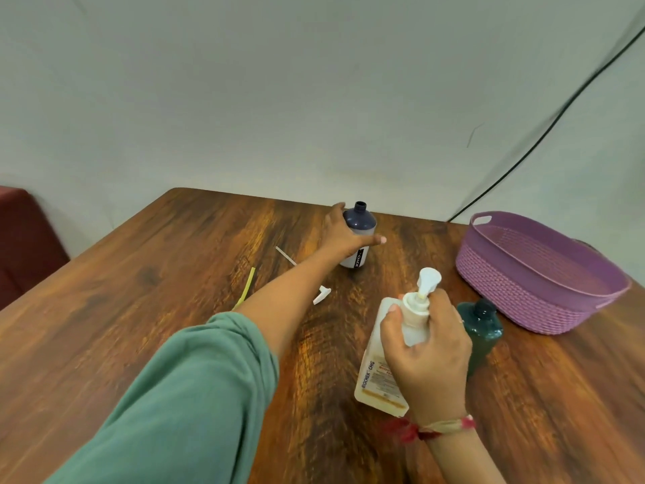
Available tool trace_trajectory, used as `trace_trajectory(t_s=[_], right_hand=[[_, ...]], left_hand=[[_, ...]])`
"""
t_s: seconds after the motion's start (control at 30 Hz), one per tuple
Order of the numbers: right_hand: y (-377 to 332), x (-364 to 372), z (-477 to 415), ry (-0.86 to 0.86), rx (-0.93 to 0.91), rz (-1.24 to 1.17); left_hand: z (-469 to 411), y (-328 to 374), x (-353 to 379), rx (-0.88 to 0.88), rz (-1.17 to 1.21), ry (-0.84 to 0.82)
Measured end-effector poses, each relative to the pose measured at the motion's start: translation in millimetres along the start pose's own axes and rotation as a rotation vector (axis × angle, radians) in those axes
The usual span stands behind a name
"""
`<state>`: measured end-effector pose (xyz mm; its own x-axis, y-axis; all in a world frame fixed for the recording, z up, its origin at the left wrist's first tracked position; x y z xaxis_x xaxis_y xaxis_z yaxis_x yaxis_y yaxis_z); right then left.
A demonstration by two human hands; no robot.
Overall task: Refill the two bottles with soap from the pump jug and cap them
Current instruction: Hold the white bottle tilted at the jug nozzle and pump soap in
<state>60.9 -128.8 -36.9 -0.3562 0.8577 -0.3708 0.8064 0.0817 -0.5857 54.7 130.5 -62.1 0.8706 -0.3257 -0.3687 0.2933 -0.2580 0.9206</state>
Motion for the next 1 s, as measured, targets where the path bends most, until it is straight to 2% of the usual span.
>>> trace_trajectory(t_s=[0.17, 0.33, 0.43, 0.73, 1.0], right_hand=[[1.8, 0.0, 1.2, 0.01, -0.011, -0.003], [-0.5, -1.0, 1.1, 0.005, -0.013, -0.02], [-0.7, -1.8, 1.1, -0.009, -0.017, -0.025], [1.2, -6.2, -1.1, -0.103, -0.085, -0.056], [-3.5, -15.4, 9.3, -0.129, -0.062, -0.026]], left_hand=[[-6.7, -6.4, 6.8, 0.055, 0.057, 0.079], [16.6, -2.1, -3.3, 0.128, 0.023, 0.014], [44.2, 2.7, -20.2, 0.114, 0.076, 0.075], [200.1, 7.4, -89.6, 0.176, 0.188, 0.227], [314.5, 3.2, -86.0, 0.169, 0.191, 0.315]])
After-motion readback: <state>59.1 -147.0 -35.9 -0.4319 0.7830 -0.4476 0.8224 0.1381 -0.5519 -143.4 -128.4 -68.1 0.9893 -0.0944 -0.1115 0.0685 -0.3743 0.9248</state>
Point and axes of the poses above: each hand's wrist, its own z-axis away from the middle knuckle, its own x-axis out of the palm, y = z × x, the point moved 3 cm from there along -z, towards the middle knuckle
